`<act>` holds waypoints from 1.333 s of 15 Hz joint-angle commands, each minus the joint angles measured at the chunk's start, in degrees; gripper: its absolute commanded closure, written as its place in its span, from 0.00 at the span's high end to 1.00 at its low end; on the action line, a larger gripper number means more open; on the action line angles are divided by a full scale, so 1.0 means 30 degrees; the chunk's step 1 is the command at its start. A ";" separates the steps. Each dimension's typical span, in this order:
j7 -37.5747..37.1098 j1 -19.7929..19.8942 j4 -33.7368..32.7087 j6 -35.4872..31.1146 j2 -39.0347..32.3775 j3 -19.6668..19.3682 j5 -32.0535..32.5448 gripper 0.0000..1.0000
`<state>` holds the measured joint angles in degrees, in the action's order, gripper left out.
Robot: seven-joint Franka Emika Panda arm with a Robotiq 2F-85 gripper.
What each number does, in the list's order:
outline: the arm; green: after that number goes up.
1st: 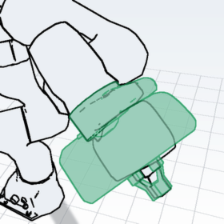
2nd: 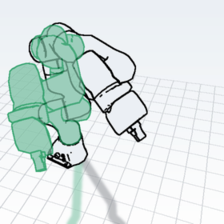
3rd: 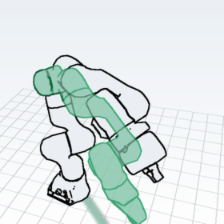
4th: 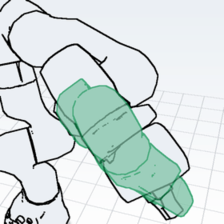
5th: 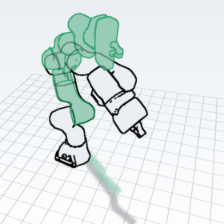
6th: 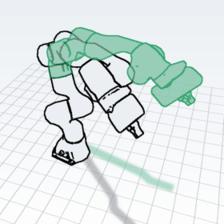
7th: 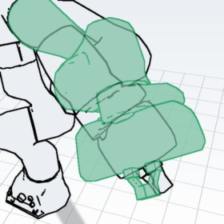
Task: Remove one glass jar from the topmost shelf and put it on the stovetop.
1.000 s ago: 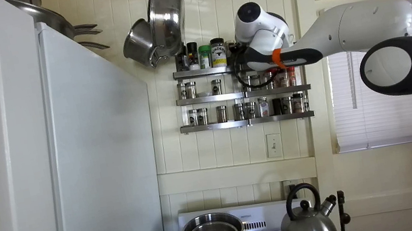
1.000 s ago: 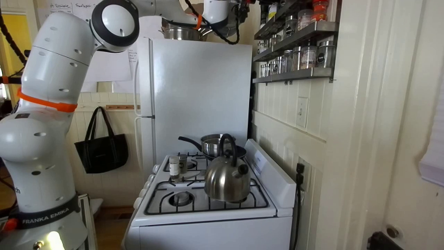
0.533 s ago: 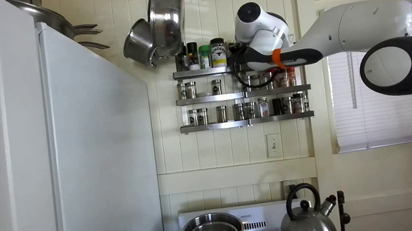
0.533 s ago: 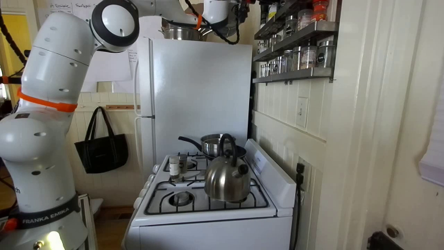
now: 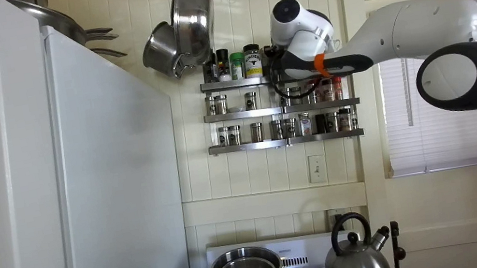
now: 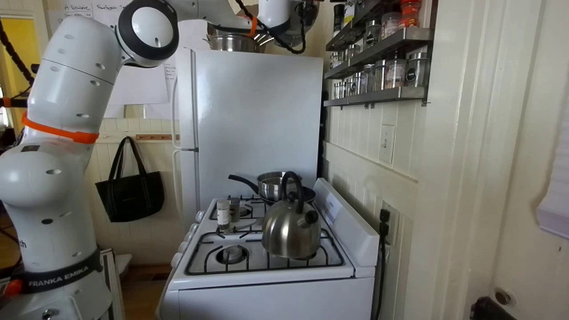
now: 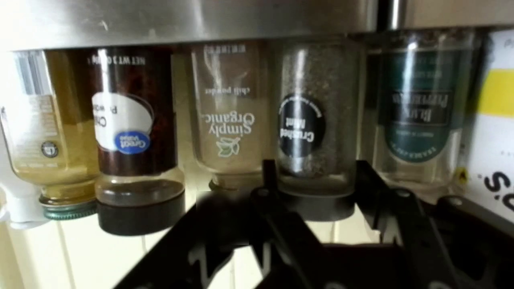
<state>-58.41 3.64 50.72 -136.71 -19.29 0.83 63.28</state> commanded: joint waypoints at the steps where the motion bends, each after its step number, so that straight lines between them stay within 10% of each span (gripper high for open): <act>1: -0.0387 -0.0684 -0.1167 0.0890 -0.0206 -0.0143 0.0799 0.25; 11: 0.1975 -0.1247 -0.0836 0.3408 0.1312 0.0653 -0.0189 0.25; 20: 0.7620 0.0047 0.4607 0.3555 0.6076 0.2695 -0.9308 0.25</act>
<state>-39.51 2.10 54.04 -127.64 -8.91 7.76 42.41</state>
